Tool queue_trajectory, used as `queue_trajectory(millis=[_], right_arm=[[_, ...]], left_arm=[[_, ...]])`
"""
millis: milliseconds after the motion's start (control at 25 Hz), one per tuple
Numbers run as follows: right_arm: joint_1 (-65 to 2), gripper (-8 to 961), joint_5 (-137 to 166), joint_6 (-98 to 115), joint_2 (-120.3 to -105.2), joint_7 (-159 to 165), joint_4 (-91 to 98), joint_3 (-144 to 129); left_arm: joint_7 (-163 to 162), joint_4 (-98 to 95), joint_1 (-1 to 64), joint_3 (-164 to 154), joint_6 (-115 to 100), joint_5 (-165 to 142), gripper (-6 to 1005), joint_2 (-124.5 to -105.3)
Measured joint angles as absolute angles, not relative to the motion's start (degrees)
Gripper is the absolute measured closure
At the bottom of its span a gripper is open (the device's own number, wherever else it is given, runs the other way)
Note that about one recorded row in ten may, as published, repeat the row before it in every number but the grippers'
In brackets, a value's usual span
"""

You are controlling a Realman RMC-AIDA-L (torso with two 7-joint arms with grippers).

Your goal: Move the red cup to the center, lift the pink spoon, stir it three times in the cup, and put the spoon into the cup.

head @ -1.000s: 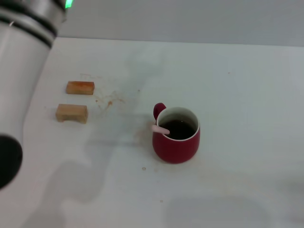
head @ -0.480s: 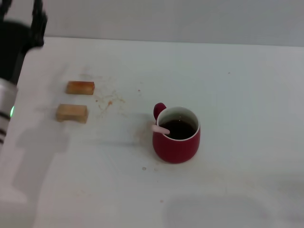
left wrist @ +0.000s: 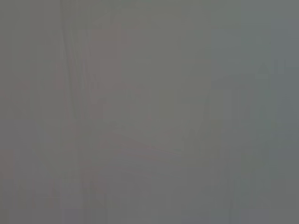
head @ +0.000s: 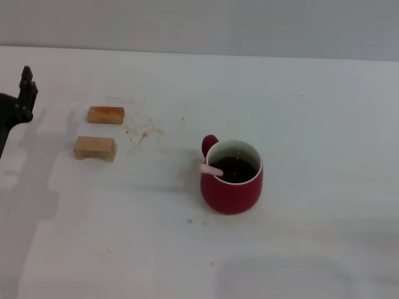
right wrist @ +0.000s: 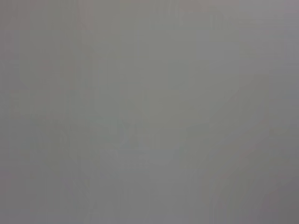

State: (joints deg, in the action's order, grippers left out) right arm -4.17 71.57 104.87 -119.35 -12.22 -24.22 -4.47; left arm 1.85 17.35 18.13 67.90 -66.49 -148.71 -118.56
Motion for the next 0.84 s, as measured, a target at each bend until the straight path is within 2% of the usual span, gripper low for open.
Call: queue_trajectory(millis=[560, 760, 840], right_arm=[[-5.1, 953, 71.4, 104.1, -119.38, -12.7, -24.1, -4.4], [-5.1, 953, 71.5, 104.1, -119.46, -12.8, -23.6, -4.4], [-5.1, 953, 71.7, 104.1, -119.46, -12.8, -23.5, -4.5]], left_arm=[[-3.2, 17.0, 16.8, 67.0, -62.0, -148.7, 398, -118.47], [-5.0, 16.4, 16.8, 66.7, -61.8, -148.8, 227, -118.34], [-5.1, 16.1, 16.8, 66.7, -61.8, -148.7, 227, -118.43]])
